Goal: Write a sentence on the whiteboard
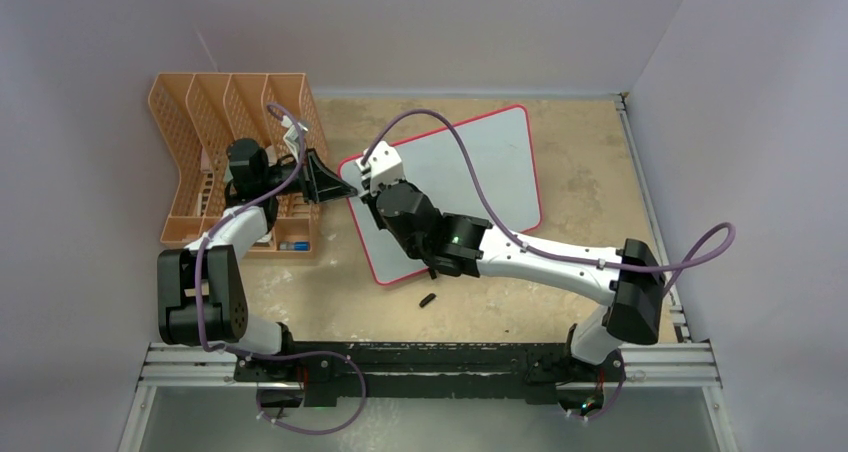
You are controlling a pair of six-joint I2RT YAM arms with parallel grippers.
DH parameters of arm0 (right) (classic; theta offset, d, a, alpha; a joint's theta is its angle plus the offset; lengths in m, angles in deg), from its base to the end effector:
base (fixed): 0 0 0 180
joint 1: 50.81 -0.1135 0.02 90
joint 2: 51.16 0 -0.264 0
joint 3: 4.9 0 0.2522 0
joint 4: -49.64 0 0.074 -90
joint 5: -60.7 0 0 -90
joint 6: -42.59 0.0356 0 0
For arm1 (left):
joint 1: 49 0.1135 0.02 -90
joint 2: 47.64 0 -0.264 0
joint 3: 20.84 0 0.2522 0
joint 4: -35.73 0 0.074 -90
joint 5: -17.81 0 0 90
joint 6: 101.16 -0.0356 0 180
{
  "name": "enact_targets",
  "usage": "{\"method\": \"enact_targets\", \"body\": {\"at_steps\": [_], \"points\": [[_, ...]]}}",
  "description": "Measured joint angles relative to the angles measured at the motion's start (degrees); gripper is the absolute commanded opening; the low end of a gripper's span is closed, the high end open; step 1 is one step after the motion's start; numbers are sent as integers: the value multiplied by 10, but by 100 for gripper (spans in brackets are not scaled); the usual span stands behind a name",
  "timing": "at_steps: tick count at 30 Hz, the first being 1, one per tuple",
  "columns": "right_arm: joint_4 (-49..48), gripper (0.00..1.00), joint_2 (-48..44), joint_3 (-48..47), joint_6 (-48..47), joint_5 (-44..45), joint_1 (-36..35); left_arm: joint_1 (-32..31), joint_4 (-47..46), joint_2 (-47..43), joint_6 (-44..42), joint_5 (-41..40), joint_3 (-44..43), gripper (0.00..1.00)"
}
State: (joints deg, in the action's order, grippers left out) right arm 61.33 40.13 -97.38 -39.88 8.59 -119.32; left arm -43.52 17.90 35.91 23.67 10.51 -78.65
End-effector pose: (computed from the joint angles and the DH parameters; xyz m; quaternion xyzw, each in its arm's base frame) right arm 0.1590 0.3442 0.3641 -0.1901 0.7320 0.1759 0.6302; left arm 0.2973 -0.0069 0.2555 0.2122 0.6810 -0.6069 0.3506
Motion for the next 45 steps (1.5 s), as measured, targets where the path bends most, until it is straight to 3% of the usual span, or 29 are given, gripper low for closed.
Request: {"method": "enact_targets", "body": {"at_steps": [17,45], "points": [[101,0,40,-87,25,2,-1,0,2,-2,-1,-3,0,0],[186,0,52,-107,67,-17,-6,0,5,-2,-3,-10,0,0]]}}
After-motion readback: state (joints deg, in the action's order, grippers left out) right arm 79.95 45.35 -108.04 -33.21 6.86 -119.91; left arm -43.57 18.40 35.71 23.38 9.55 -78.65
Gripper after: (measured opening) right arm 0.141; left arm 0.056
